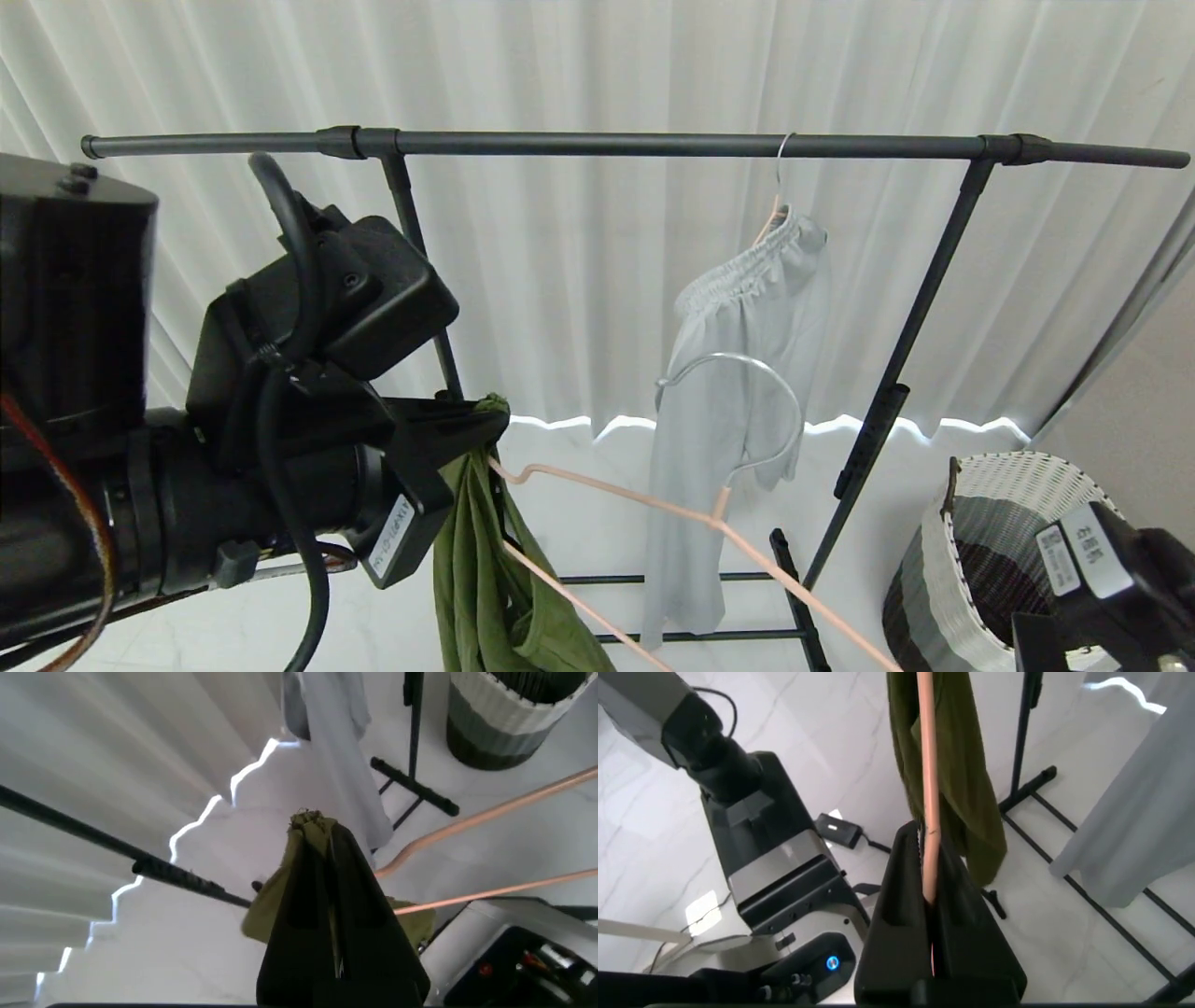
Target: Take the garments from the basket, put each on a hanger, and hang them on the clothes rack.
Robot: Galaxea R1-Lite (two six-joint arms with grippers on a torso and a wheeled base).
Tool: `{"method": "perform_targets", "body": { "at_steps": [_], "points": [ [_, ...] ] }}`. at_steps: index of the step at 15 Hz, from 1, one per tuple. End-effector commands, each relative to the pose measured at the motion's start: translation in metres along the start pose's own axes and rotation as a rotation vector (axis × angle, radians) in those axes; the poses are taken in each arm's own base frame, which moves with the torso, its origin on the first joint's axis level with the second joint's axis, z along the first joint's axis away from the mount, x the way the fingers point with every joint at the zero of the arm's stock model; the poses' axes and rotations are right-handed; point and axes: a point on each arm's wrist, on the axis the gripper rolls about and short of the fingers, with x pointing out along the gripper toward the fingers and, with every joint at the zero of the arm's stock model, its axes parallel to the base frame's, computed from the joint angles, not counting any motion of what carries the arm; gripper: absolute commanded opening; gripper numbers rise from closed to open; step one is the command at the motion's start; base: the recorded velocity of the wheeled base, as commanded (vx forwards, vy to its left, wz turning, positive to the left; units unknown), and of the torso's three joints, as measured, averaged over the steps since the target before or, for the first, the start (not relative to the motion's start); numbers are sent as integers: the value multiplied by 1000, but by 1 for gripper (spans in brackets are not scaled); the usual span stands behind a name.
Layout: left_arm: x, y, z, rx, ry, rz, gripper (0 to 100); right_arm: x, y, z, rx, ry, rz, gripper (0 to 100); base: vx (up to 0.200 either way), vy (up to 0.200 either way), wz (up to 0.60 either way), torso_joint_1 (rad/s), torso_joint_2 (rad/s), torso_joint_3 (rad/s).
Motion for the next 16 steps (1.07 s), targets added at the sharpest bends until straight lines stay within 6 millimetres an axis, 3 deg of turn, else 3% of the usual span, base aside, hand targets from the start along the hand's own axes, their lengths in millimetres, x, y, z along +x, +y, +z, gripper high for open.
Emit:
{"method": "perform_targets", "body": {
  "at_steps": [1,4,7,11,16],
  "points": [
    [-2,2,-7,14,23,27,0,-4,-5,-2,12,-4,-29,0,0,0,0,0,0,0],
    [-1,19,-26,50,125,165,0,-28,-11,-2,26,-22,-61,0,0,0,0,0,0,0],
    [1,24,-27,40,134,176,0,-49,-9,-9,23,7,20,0,0,0,0,0,0,0],
    [1,12,-27,56,62,-9,0,-49,-10,-9,15,7,16,0,0,0,0,0,0,0],
    [8,13,-38,87,50,16,0,-55,-12,-8,8,-19,3,0,0,0,0,0,0,0]
  ]
}}
